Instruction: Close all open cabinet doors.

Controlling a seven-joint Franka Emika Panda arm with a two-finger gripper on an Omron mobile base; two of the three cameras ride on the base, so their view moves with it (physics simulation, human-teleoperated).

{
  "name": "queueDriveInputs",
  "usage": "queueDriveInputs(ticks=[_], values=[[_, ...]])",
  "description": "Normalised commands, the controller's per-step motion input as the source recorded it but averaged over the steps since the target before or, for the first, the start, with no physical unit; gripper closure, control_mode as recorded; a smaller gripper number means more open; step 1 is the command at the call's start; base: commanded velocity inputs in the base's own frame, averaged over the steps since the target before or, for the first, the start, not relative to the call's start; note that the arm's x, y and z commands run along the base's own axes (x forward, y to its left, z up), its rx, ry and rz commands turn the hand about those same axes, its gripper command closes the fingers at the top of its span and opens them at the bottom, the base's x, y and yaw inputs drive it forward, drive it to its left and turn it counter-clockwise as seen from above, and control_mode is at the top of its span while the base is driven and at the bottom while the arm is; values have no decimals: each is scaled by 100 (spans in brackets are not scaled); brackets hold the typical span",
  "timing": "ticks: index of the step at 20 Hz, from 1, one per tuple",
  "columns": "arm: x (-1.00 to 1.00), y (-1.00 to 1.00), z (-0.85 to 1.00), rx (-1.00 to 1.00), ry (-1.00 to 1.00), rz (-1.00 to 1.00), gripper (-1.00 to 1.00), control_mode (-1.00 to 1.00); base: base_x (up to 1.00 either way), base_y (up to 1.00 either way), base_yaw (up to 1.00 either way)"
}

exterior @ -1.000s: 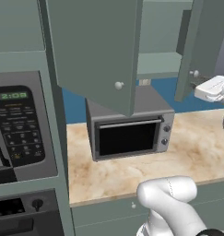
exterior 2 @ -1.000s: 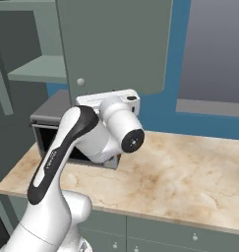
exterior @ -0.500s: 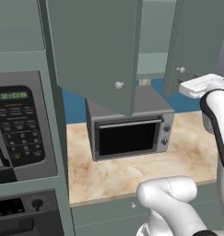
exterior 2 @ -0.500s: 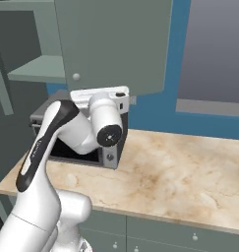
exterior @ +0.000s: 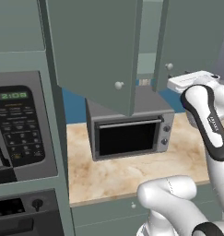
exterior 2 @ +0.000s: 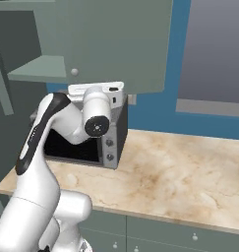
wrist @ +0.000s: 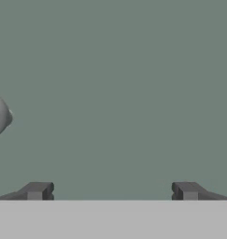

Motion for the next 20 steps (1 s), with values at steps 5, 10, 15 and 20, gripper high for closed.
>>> queueDriveInputs(ticks=[5,10,15,20], values=[[31,9,0,0,0,-6,-100,-100,0,0,0],[32,3,0,0,0,-4,-100,-100,0,0,0],[33,3,0,0,0,-4,-100,-100,0,0,0],[32,0,0,0,0,-4,-100,-100,0,0,0]])
